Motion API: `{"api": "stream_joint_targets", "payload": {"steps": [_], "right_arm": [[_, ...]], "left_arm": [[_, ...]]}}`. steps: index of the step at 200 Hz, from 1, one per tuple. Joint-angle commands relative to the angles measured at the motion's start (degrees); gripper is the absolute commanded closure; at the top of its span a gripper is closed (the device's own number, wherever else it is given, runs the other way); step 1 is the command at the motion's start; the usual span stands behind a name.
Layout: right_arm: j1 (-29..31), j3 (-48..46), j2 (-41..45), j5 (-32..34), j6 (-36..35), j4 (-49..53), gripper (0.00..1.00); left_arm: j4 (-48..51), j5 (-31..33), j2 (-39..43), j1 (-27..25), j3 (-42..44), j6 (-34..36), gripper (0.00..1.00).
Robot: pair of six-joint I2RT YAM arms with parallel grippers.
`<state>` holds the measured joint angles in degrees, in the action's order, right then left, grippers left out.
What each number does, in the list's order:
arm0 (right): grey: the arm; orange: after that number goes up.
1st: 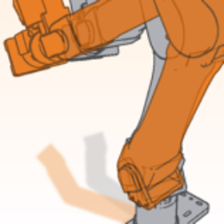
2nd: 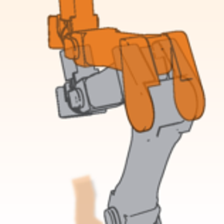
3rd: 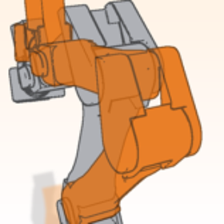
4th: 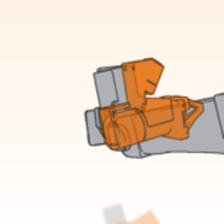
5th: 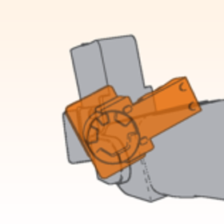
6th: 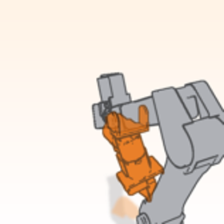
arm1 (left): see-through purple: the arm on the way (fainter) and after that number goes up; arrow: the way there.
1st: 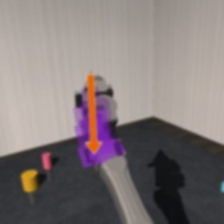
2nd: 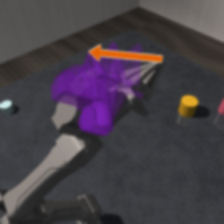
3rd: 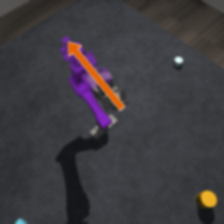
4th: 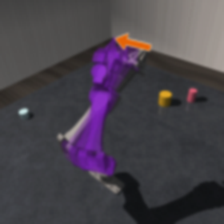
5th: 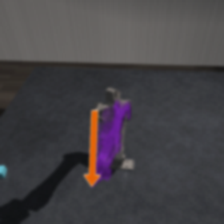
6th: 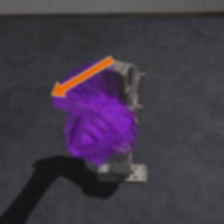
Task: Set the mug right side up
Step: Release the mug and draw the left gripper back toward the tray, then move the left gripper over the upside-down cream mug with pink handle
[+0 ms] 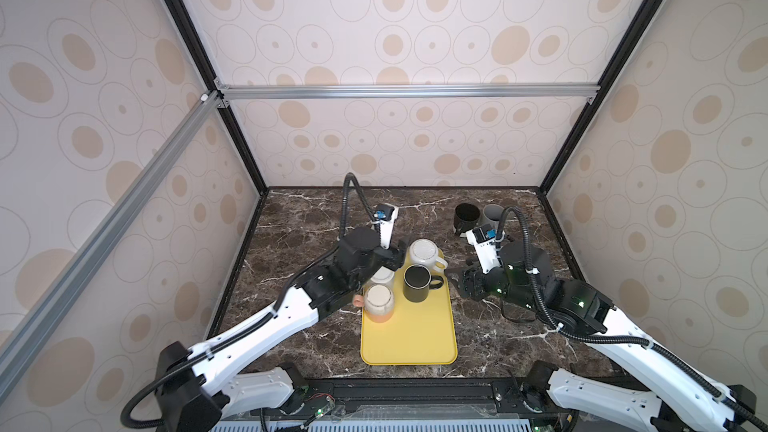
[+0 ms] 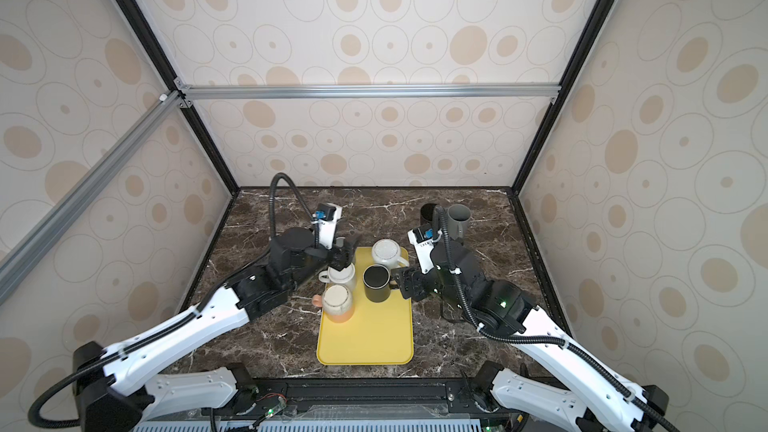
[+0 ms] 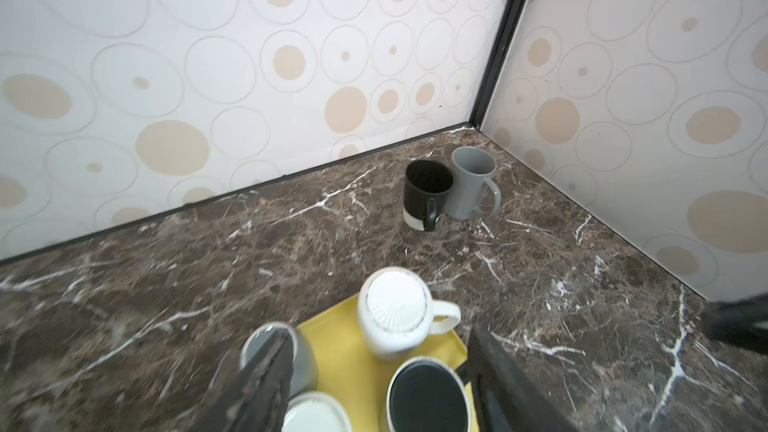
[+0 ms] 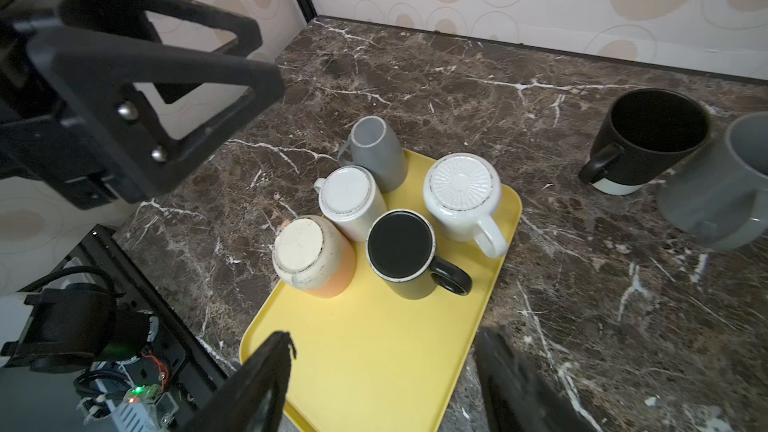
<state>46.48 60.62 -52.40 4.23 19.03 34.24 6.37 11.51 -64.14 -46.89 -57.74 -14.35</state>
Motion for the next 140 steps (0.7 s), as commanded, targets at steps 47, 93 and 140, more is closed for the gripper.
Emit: {"api": "stream_joint_targets", "payload": {"steps": [47,93,140], "right_arm": [[-0.16,-1.88,-2.27,-4.67,0.44,-4.63,0.27],[-0.24,-3.96,-1.50,-5.54,1.65,-6.90,0.28],[-0.23,-5.49,-0.45,-5.55,2.16,-8.21,0.28]], "left_arm": [[34.71,1.66,8.21,1.10,0.80,-8.63,0.24],[46.11,5.30,5.00,1.98,0.87,-11.72,0.21],[45.97,0.69,1.81,9.45,3.15,-9.10,0.25]]}}
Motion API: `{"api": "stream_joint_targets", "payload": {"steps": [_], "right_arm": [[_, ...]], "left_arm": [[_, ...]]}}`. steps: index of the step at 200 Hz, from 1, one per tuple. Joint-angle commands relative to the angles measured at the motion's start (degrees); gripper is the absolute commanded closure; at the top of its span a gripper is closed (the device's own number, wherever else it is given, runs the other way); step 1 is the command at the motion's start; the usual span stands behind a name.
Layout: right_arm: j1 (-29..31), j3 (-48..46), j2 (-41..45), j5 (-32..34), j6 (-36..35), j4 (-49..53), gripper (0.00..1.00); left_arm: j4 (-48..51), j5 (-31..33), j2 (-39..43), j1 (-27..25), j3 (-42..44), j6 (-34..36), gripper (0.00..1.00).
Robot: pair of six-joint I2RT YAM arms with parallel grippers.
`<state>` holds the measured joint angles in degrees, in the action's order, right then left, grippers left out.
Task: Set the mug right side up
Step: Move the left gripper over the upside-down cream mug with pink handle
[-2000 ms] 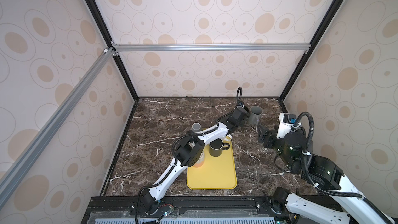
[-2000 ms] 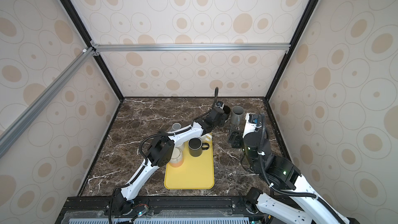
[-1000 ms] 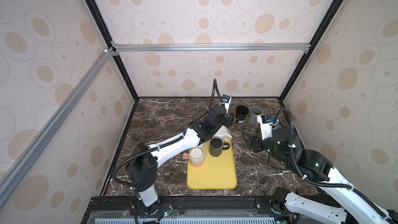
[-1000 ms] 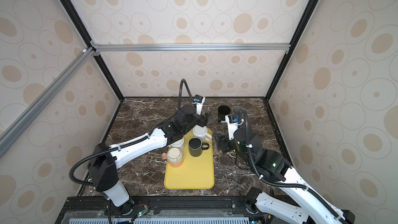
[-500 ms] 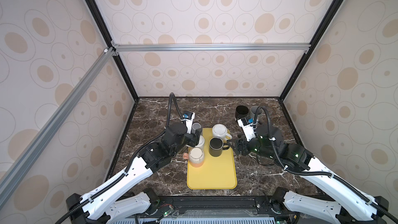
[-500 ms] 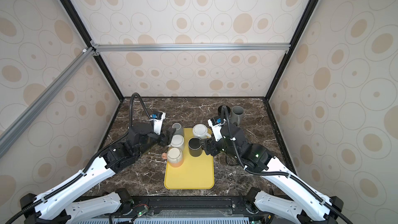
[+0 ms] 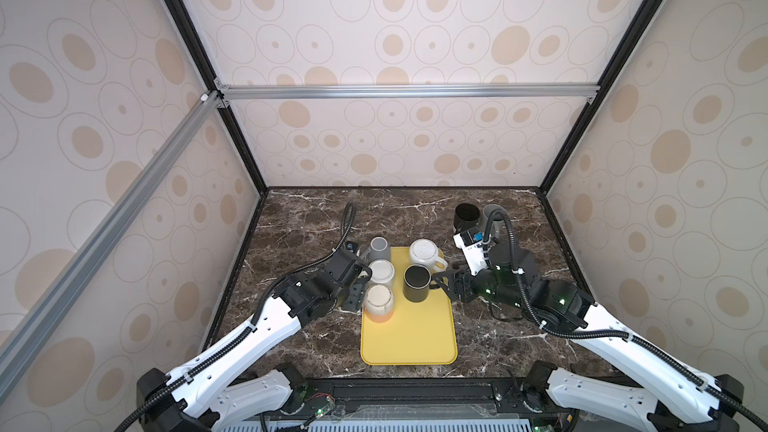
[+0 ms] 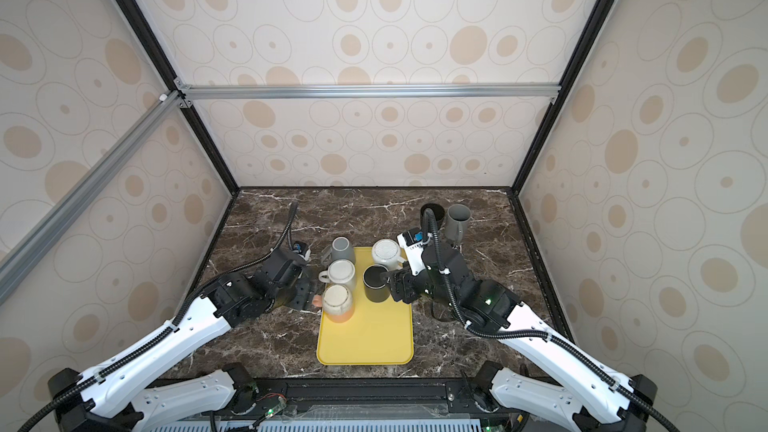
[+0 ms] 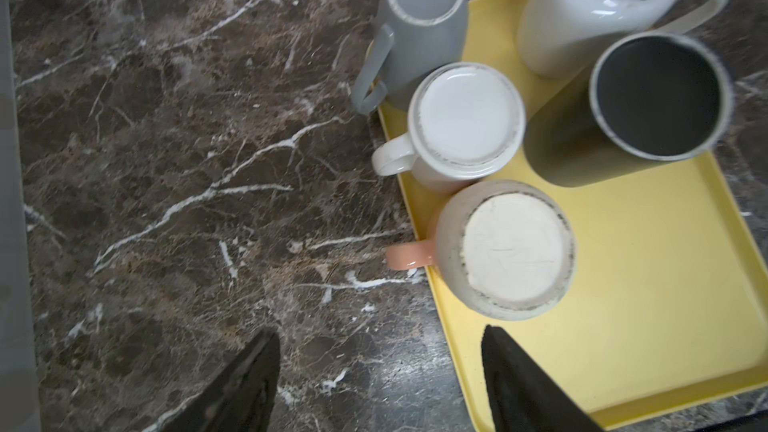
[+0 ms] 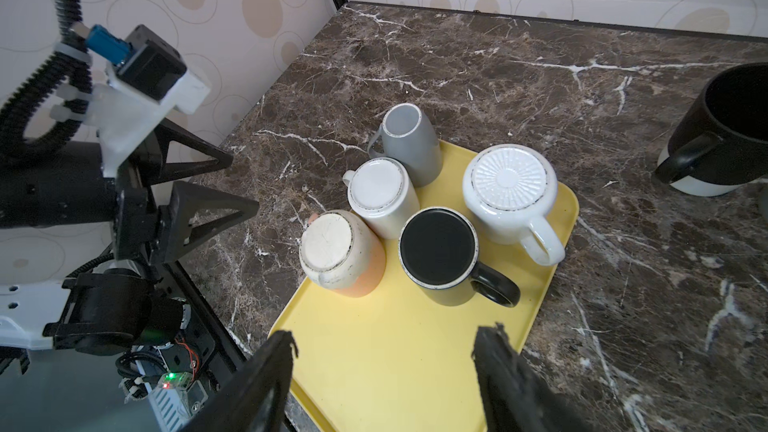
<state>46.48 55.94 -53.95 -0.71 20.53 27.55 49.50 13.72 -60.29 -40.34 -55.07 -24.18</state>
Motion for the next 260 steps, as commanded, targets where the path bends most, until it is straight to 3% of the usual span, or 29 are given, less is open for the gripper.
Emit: {"api": "stream_joint_targets", "payload": {"steps": [1,74,131,219,260], "right_arm": [[-0.19,-0.82,1.12,-0.61,0.65,-1.53,0.28],[-0.18,-1.65,4.21,1.14,0.12,-1.34,0.28],[-0.18,-2.42,6.96,2.37,-0.49,-0.22,0.28],[-0.18,-2.26,8.07,2.73,-1.29,0.98,0.29],[-0.23,-2.51,8.69,2.79,-1.55,0.50,0.29]], "left_arm": [[2.78,-1.55,-2.16,3.07,0.49,0.82,0.26],[-2.13,-5.61,-12.55,5.22,-1.45,4.30,0.27],[-4.28,-3.87,-19.37,6.45,-2.25,5.20,0.29],[-10.17,-6.40,-23.42,7.01,-0.85,5.70,0.29],[-9.64,-7.54,-21.48,6.94,0.54,4.89,0.32]]}}
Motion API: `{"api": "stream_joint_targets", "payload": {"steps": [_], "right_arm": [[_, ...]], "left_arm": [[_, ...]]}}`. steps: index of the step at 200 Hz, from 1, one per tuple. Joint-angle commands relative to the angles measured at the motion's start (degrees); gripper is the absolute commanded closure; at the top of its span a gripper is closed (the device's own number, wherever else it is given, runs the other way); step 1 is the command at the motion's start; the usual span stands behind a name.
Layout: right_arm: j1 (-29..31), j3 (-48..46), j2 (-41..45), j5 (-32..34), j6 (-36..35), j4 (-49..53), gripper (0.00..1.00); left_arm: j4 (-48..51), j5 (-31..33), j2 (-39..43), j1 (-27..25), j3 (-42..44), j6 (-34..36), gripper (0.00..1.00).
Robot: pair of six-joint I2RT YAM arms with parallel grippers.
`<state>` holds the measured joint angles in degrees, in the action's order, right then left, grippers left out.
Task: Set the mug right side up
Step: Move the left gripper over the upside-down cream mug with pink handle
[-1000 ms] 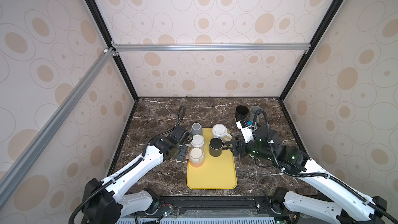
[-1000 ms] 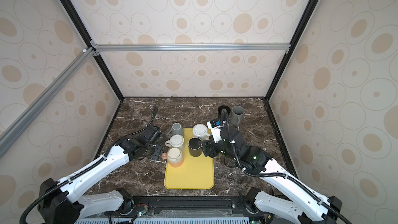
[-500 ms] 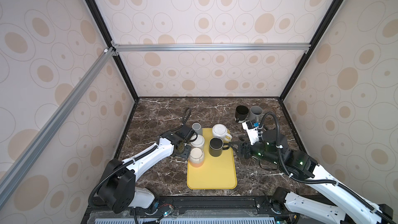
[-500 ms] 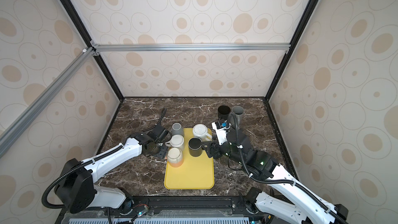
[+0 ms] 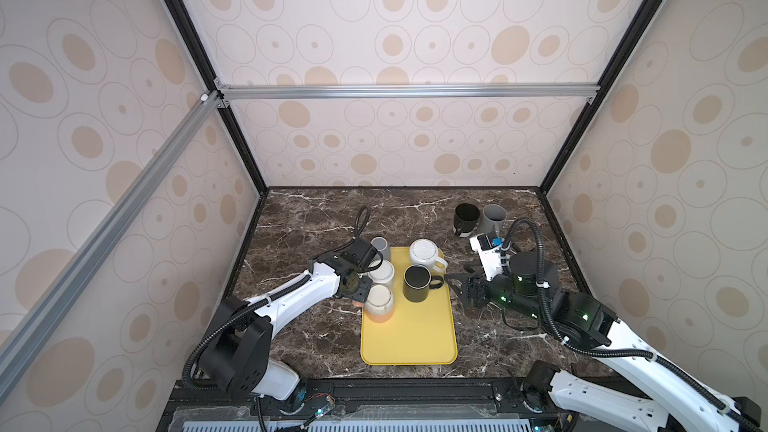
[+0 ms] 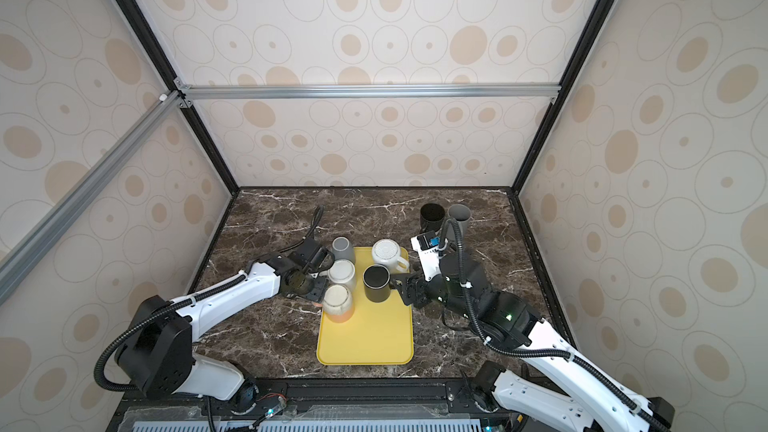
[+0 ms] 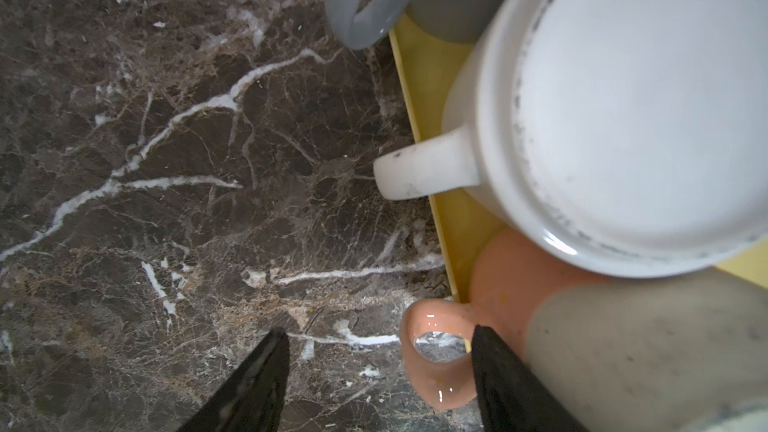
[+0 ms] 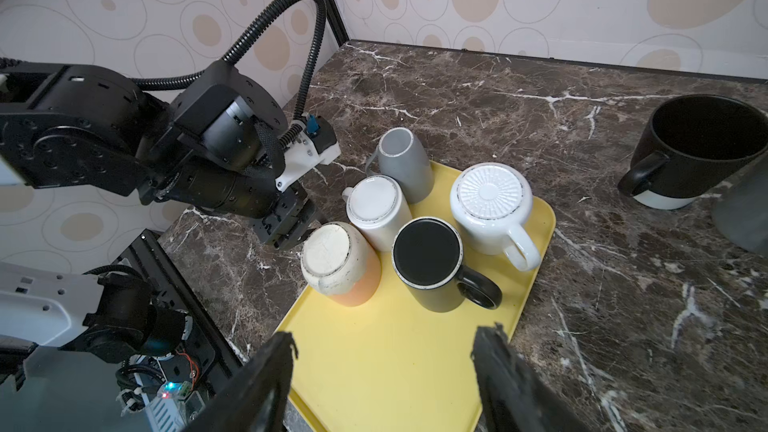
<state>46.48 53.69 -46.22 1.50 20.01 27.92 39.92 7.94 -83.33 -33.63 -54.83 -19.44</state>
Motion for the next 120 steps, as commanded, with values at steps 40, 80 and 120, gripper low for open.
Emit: {"api": "stream_joint_targets", "payload": {"steps": [40,80,120], "right_arm": [[-0.18,-0.20,0.82,0.84,-1.28,0.52,0.29],[-0.18,-0.25,2.07,1.36,-1.56,0.73,0.29],[-0.20,-0.83,2.57,1.85,-1.77,0.74,0.29]], "left_arm": [[0.47,-4.25,2.65,-2.37,0.93,-2.33,0.33],[0.37,-6.18,2.52,-4.47,2.31,-4.54,0.34],[0.34,-7.89,7.11,-5.91,4.89,-8.42,0.35]]}}
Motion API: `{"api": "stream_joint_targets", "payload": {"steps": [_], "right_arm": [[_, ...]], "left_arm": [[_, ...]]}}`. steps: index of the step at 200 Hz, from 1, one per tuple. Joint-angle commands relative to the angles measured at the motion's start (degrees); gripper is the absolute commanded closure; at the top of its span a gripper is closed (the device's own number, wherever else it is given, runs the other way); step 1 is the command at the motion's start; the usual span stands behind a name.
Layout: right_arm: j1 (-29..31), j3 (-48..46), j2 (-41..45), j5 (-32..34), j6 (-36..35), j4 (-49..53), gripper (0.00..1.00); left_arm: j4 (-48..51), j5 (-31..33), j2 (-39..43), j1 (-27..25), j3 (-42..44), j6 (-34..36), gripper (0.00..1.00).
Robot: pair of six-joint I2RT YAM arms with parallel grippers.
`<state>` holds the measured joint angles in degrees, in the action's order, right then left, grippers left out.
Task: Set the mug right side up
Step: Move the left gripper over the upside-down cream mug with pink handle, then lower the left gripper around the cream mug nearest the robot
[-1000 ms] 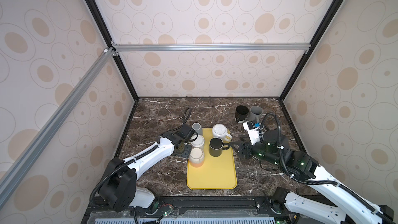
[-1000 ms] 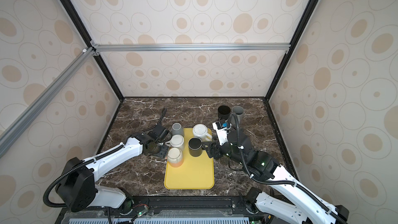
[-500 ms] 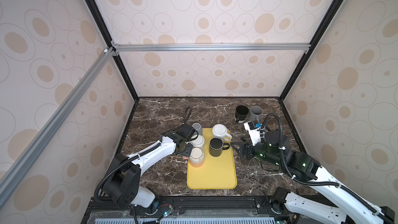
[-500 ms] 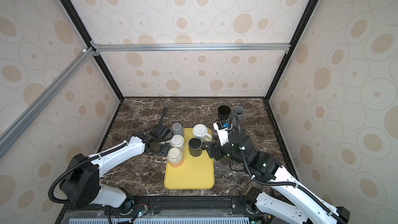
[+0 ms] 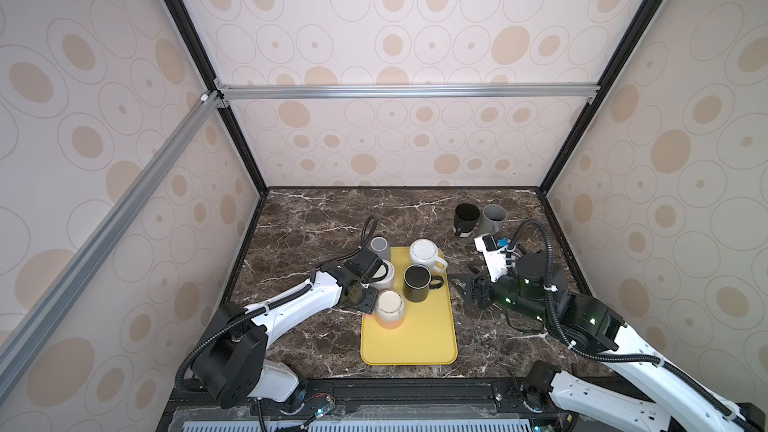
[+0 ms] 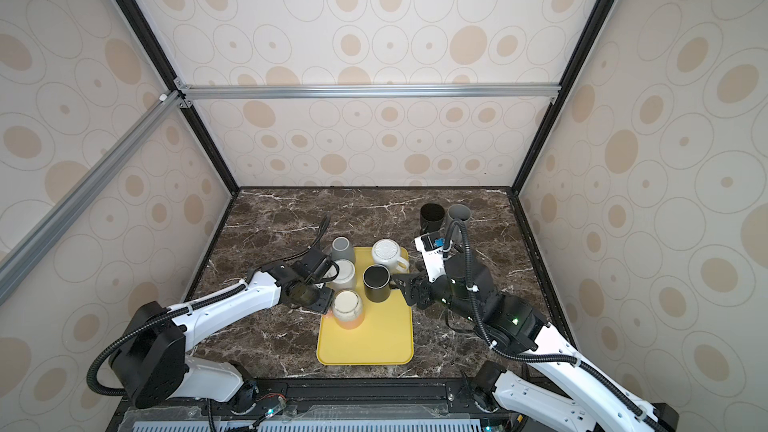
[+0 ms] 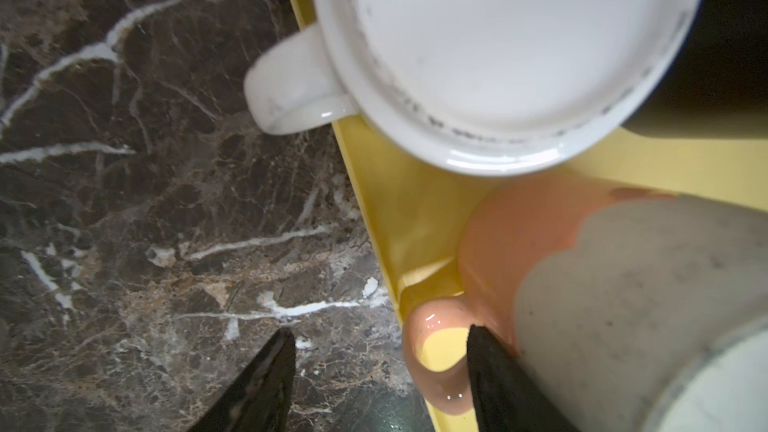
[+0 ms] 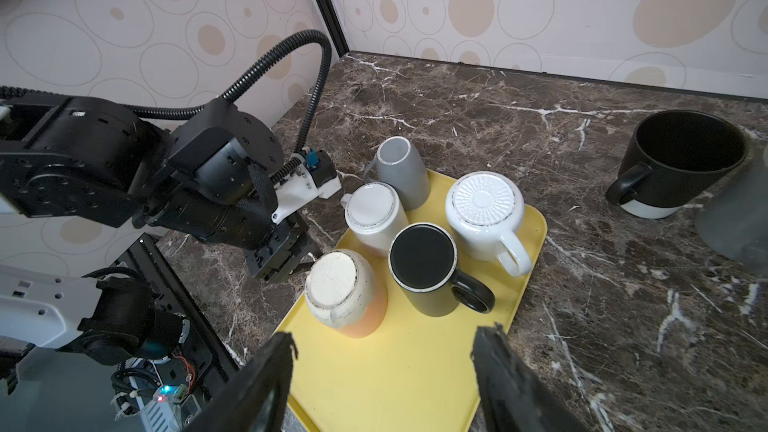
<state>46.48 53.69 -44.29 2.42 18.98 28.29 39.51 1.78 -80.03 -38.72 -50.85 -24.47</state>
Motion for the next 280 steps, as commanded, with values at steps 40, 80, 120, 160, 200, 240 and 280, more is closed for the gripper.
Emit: {"api": "stream_joint_targets", "payload": {"steps": [40,80,120,160,200,240,280], "right_arm": [[-0.16,-0.84,-0.54,0.31,-0.70,-0.72,0.29],[-0.18,-0.33,-2.60,-0.46,0.02,-1.99,0.29],[-0.17,0.37,-5.20,-1.36,0.94,-3.28,0.29],[-0.18,0.58,-6.51,-1.37,1.89,-4.26,0.30],[-0.17,-0.11,-6.33,-0.48,2.11,-4.50,0.30],[-0.23,-0.81,-6.58,-1.12,2.29,-5.66,0.30],[-0.16,-1.17,-6.91,-1.27,2.36,-6.13,0.30]], "left_arm": [[0.06,-1.96,10.66,-2.55,3.55,-6.03,0.34],[-12.26,-2.72,22.33,-7.77,10.87,-5.89,0.33],[-18.84,-1.25,27.26,-9.18,16.59,-5.49,0.32],[-21.18,0.67,23.21,-9.19,18.54,-4.15,0.31],[-22.34,-0.23,22.46,-9.18,19.40,-4.45,0.27],[-24.17,-4.55,21.20,-9.20,19.91,-4.88,0.23],[-26.39,-7.34,26.11,-9.88,22.11,-5.58,0.16]]}}
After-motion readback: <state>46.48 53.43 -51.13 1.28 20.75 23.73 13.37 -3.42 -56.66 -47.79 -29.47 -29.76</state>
